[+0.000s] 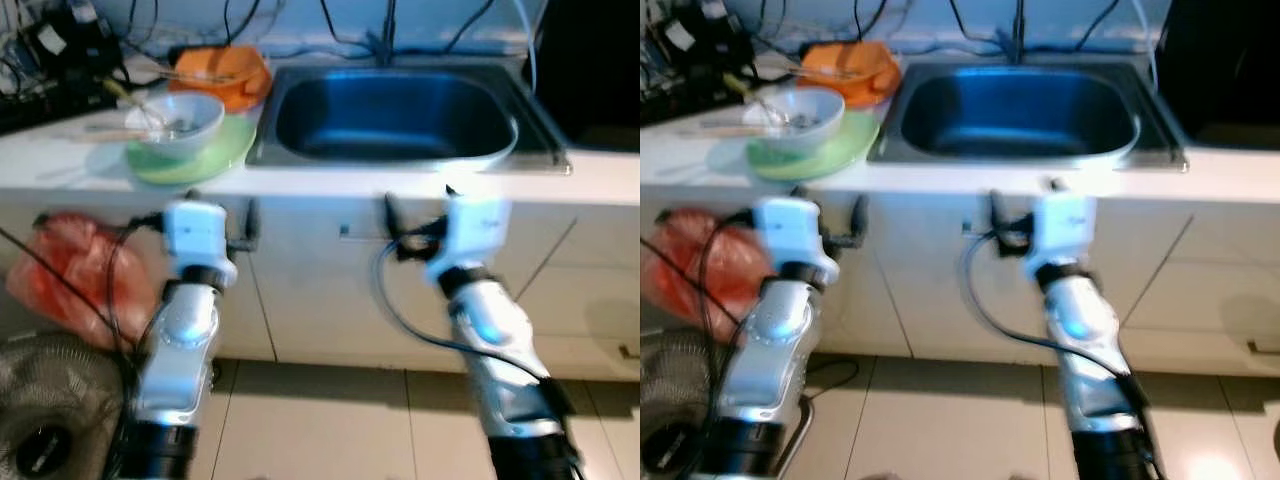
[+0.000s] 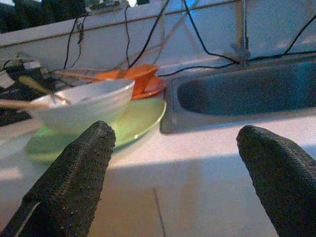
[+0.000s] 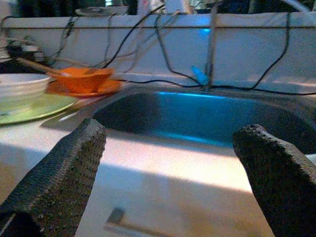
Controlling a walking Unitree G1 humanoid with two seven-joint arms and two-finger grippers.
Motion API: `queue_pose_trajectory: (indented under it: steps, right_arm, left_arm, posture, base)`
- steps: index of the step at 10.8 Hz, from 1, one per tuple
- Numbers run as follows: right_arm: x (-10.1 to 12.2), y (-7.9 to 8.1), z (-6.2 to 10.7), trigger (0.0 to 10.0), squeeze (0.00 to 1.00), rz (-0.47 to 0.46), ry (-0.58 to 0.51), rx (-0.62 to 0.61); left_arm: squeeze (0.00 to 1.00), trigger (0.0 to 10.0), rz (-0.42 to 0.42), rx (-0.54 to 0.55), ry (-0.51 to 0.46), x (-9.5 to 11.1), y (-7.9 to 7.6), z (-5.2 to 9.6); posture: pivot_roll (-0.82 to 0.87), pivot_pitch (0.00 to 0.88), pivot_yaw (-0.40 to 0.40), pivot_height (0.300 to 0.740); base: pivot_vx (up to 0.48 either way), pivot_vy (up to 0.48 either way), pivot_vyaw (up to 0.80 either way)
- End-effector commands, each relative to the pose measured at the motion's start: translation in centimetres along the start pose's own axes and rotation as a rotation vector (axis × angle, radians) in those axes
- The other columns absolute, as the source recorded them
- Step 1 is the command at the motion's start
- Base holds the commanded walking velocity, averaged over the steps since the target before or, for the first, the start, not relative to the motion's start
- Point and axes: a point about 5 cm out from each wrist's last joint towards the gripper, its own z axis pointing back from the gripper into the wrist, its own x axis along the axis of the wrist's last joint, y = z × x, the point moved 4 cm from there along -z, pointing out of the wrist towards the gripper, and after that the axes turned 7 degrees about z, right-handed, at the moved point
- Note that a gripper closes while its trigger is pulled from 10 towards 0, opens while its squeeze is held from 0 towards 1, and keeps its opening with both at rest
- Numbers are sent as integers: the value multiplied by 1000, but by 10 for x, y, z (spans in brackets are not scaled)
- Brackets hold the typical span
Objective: Kitchen organization
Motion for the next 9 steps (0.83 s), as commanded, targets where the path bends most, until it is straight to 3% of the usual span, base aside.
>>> queue_pose_trajectory:
  steps: [1,6,9]
  right_arm:
    - [6,9,-3,10000,0,-16,-15,30]
    - [6,12,-3,10000,0,-12,-15,40]
    - [6,13,-3,10000,0,-13,-15,44]
  left_arm:
    - [0,10000,-18,25,9,0,10,1]
    - [0,10000,-18,39,25,-4,12,1]
    - [0,10000,9,43,25,-5,11,2]
  posture:
    - [-10,79,46,740]
    - [-9,80,44,740]
    - [-10,79,44,740]
  base:
    - [420,0,0]
    - [413,-60,0]
    - [0,0,0]
